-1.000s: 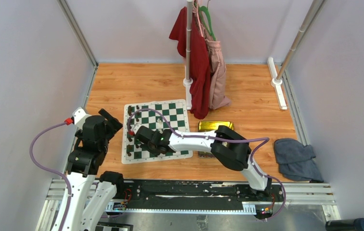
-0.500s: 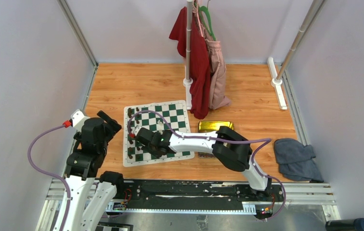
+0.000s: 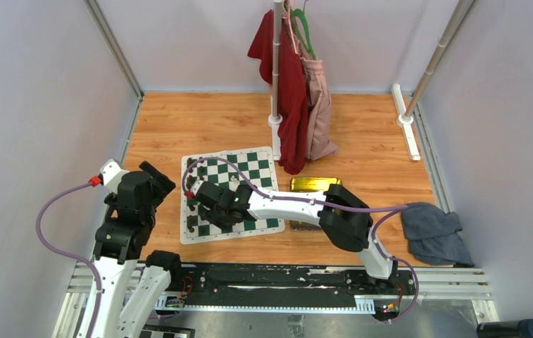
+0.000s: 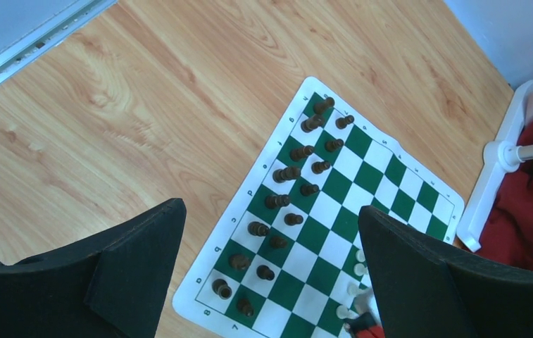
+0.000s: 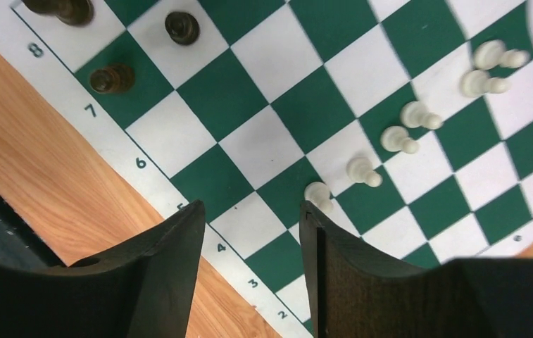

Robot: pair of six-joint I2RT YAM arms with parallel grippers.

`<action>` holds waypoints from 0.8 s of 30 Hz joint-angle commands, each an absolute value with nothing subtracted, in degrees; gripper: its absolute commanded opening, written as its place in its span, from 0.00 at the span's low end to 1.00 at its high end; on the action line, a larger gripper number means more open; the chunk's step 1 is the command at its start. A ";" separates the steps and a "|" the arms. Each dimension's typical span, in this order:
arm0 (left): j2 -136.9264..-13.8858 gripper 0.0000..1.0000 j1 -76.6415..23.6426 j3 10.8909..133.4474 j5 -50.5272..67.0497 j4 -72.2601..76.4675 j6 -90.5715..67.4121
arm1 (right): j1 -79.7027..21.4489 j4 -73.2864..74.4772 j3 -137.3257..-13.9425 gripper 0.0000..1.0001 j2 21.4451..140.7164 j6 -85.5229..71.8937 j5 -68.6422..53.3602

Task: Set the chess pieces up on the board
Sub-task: Move the storage box to the center of the board.

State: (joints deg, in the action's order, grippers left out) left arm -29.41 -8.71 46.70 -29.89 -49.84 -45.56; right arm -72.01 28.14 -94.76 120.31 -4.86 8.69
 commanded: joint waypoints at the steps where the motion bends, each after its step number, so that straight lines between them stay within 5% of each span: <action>1: -31.10 1.00 -8.44 48.57 -32.34 -50.27 -44.67 | -72.88 31.64 -98.26 0.57 115.72 -2.85 11.72; 7: -32.57 1.00 -8.44 48.67 -32.31 -48.85 -43.33 | -72.66 33.55 -100.92 0.65 112.24 -2.97 17.74; 12: -33.01 1.00 -8.44 47.68 -30.92 -46.87 -42.01 | -72.07 33.87 -102.66 0.99 110.53 -2.71 26.16; 16: -33.98 1.00 -8.44 47.49 -30.04 -45.87 -40.70 | -69.98 33.71 -104.64 1.00 110.69 -2.74 26.49; 19: -35.41 1.00 -8.44 47.80 -29.62 -46.07 -40.23 | -68.11 34.66 -107.58 0.85 112.85 -2.48 26.48; 21: -36.04 1.00 -8.44 47.70 -29.18 -46.29 -40.08 | -66.29 35.63 -109.59 0.60 114.72 -2.84 24.34; 24: -35.64 1.00 -8.44 46.85 -28.79 -46.32 -40.23 | -63.13 36.62 -112.04 0.48 117.64 -3.34 19.74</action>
